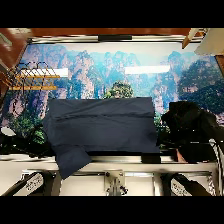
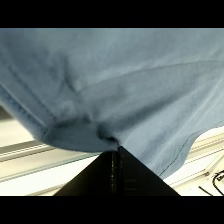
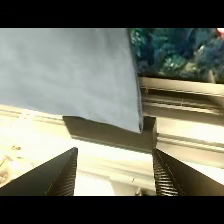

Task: Fold the shirts.

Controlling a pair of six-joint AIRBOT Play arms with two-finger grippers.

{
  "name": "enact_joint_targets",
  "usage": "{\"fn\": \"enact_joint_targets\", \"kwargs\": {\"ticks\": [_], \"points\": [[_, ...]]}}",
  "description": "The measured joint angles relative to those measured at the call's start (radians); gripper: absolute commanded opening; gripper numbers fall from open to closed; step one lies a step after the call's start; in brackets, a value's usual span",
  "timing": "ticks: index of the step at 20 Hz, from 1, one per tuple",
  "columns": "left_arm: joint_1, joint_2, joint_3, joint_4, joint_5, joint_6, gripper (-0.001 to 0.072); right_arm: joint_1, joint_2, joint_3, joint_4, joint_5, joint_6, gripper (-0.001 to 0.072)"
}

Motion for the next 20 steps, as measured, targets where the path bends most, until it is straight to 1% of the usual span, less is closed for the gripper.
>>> {"fn": "enact_joint_targets", "kwargs": {"ticks": [4, 8, 9, 10, 12, 13, 14, 15, 16, 17, 18, 20], "points": [[0.0, 0.0, 0.0, 0.0, -0.002, 0.002, 0.0032, 0.001, -0.01, -0.061, 0.005, 0.085, 0.007, 0.0581], [0.0, 0.0, 0.0, -0.001, -0.008, 0.002, 0.0032, 0.001, -0.051, -0.079, 0.037, 0.134, 0.009, 0.0581], [0.0, 0.0, 0.0, -0.001, -0.009, 0.002, 0.0032, 0.001, -0.06, -0.081, 0.045, 0.136, 0.009, 0.0577], [0.0, 0.0, 0.0, -0.001, -0.009, 0.002, 0.0032, 0.001, -0.065, -0.082, 0.054, 0.137, 0.01, 0.0545], [0.0, 0.0, 0.001, -0.001, -0.01, 0.002, 0.0032, 0.001, -0.073, -0.084, 0.072, 0.145, 0.01, 0.0541], [0.0, 0.0, 0.003, -0.001, -0.01, 0.002, 0.0032, 0.001, -0.076, -0.084, 0.077, 0.148, 0.008, 0.0387], [0.0, 0.0, 0.008, -0.001, -0.01, 0.002, 0.0032, 0.001, -0.079, -0.085, 0.079, 0.163, 0.005, 0.0258], [0.0, 0.0, 0.015, -0.001, -0.01, 0.002, 0.0032, 0.001, -0.08, -0.086, 0.079, 0.182, 0.001, 0.0183], [0.0, 0.0, 0.025, -0.001, -0.01, 0.003, 0.0032, 0.001, -0.081, -0.086, 0.082, 0.19, 0.0, 0.0183], [0.0, 0.0, 0.037, -0.001, -0.01, 0.005, 0.0032, 0.001, -0.082, -0.086, 0.091, 0.19, -0.008, 0.0092], [0.0, 0.0, 0.049, -0.001, -0.009, 0.006, 0.0032, 0.001, -0.082, -0.086, 0.104, 0.189, -0.018, 0.0077], [0.0, 0.0, 0.077, -0.002, -0.01, 0.008, 0.0031, 0.001, -0.079, -0.084, 0.133, 0.184, -0.045, 0.0076]]}}
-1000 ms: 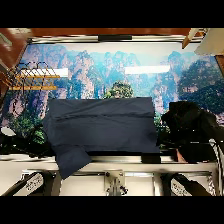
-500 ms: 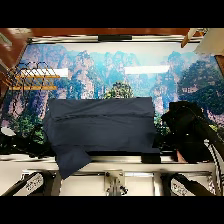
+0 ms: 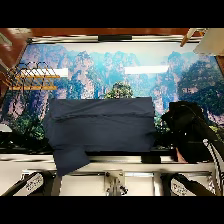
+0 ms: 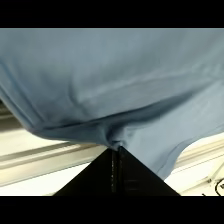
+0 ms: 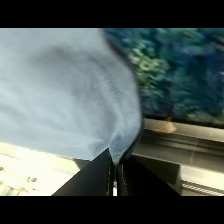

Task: Fold the shirts.

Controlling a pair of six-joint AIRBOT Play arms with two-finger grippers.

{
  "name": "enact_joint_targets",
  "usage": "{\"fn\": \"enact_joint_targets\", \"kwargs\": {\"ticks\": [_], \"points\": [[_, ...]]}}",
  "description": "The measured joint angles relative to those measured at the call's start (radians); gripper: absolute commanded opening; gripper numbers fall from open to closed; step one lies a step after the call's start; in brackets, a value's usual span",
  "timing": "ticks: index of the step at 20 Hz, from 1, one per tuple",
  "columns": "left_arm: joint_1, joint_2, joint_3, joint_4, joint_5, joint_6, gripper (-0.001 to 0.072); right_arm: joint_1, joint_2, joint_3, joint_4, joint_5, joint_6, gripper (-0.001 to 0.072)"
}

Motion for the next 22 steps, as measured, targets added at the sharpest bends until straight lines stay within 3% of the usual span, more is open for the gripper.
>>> {"fn": "enact_joint_targets", "kwargs": {"ticks": [5, 9, 22], "points": [[0.0, 0.013, 0.087, -0.114, 0.0, 0.056, 0.0029, 0.001, 0.047, 0.083, 0.031, -0.004, -0.063, 0.0076], [0.0, 0.012, 0.177, -0.178, 0.05, 0.083, 0.0027, 0.001, 0.037, 0.201, 0.026, 0.04, -0.049, 0.0076], [-0.04, -0.274, 0.49, -0.349, 0.181, 0.066, 0.003, 0.047, -0.28, 0.566, 0.022, 0.209, -0.021, 0.0076]]}}
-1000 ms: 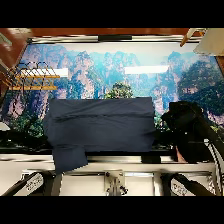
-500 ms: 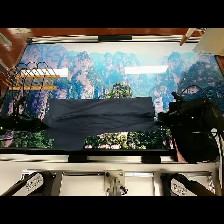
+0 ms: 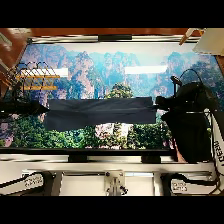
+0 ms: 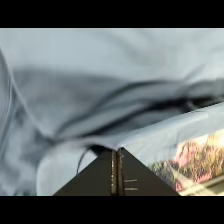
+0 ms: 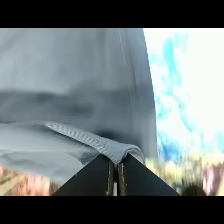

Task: Fold the shirts.

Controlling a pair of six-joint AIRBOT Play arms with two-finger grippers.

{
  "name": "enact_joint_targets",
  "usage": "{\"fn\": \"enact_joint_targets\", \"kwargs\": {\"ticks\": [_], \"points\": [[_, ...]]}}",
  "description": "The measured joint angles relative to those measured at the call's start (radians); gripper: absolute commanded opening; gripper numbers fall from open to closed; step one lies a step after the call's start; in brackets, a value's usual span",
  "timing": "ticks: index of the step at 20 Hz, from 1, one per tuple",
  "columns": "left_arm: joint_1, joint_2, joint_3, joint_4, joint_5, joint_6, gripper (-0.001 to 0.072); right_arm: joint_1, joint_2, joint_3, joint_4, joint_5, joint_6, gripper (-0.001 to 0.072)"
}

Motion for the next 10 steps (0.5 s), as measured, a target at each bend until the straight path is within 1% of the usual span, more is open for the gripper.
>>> {"fn": "enact_joint_targets", "kwargs": {"ticks": [3, 7, 10], "points": [[-0.026, -0.046, 0.029, -0.016, 0.05, -0.018, 0.0029, 0.027, -0.036, 0.017, -0.004, 0.058, 0.005, 0.0076], [-0.027, -0.078, 0.043, -0.022, 0.099, -0.034, 0.003, 0.059, -0.055, 0.025, -0.005, 0.14, 0.002, 0.0076], [-0.021, -0.086, 0.047, -0.023, 0.124, -0.039, 0.003, 0.081, -0.061, 0.026, -0.009, 0.173, 0.001, 0.0076]]}}
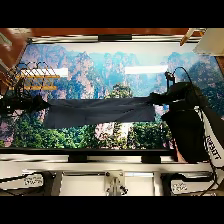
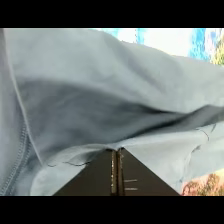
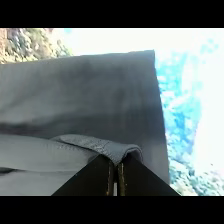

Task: Fold the shirts.

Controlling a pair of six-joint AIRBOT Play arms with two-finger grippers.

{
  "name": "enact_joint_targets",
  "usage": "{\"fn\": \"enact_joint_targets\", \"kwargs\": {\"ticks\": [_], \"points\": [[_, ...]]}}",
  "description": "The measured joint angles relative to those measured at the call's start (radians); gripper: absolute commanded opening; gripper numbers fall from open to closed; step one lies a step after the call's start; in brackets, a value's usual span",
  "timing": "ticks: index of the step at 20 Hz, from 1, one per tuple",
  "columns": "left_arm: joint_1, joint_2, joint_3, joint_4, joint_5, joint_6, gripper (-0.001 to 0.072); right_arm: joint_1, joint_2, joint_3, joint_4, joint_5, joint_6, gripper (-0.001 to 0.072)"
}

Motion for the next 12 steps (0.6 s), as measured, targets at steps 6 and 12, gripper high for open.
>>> {"fn": "enact_joint_targets", "kwargs": {"ticks": [6, 12], "points": [[-0.001, -0.005, 0.002, -0.003, 0.058, -0.003, 0.0031, 0.032, -0.01, 0.0, -0.013, 0.031, -0.006, 0.0077], [-0.04, -0.011, 0.002, -0.014, 0.131, -0.006, 0.0366, 0.037, -0.01, 0.0, -0.034, 0.018, -0.006, 0.0505]]}}
